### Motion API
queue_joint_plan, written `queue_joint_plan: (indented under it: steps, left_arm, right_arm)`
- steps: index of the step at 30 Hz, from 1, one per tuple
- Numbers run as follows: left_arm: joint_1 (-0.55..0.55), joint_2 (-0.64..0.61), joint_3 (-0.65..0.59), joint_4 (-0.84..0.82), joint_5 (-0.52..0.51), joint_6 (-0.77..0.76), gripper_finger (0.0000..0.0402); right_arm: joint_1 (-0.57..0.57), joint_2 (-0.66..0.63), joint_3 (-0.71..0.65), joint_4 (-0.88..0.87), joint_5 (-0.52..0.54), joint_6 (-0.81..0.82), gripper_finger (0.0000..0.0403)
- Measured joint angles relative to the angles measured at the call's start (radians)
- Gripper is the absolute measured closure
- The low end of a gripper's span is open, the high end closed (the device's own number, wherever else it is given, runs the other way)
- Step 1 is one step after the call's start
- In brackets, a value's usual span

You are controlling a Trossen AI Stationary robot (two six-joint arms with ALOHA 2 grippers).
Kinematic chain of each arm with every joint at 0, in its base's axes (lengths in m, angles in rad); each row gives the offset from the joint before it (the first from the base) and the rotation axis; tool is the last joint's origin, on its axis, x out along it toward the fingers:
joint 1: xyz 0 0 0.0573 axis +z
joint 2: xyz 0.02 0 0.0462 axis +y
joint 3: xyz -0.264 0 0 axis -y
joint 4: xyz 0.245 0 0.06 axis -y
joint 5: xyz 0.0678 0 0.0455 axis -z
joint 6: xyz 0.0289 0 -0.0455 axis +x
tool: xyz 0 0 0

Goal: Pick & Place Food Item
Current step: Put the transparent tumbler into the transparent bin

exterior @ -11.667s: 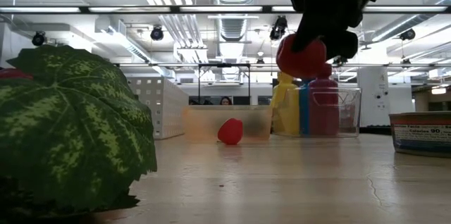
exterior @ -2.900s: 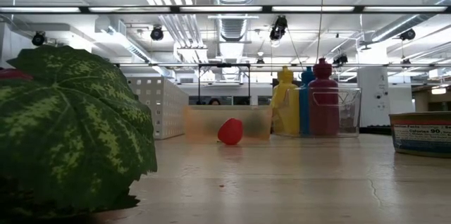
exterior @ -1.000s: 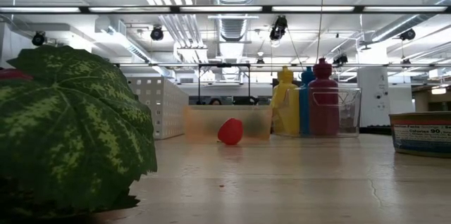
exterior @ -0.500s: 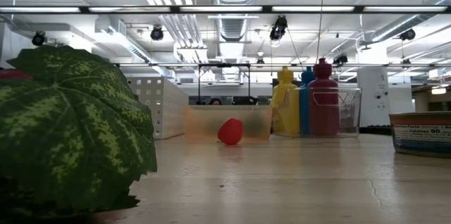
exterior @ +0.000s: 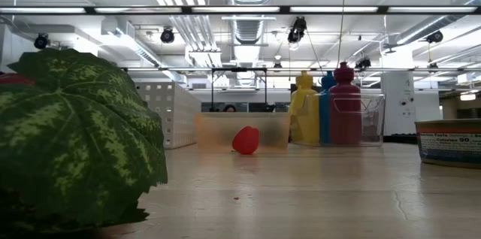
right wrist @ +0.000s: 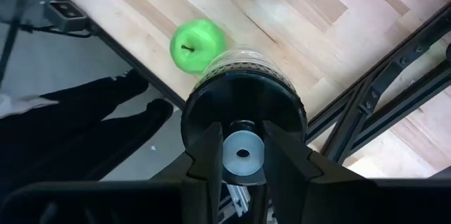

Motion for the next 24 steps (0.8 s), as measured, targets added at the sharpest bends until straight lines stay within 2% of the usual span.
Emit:
queue_joint_plan:
  steps: [5, 14, 17, 24]
  left_arm:
    - [0.000, 0.000, 0.000, 0.000, 0.000, 0.017, 0.0195]
    - [0.000, 0.000, 0.000, 0.000, 0.000, 0.017, 0.0190]
    - [0.000, 0.000, 0.000, 0.000, 0.000, 0.017, 0.0191]
    - [0.000, 0.000, 0.000, 0.000, 0.000, 0.017, 0.0202]
  right_arm:
    - [-0.001, -0.051, 0.000, 0.000, 0.025, -0.029, 0.0326]
    - [-0.026, -0.098, 0.000, 0.001, 0.314, -0.124, 0.0326]
    - [-0.075, -0.104, 0.000, 0.001, 0.371, -0.198, 0.0326]
    - [-0.273, -0.108, 0.017, 0.000, 0.377, -0.444, 0.0326]
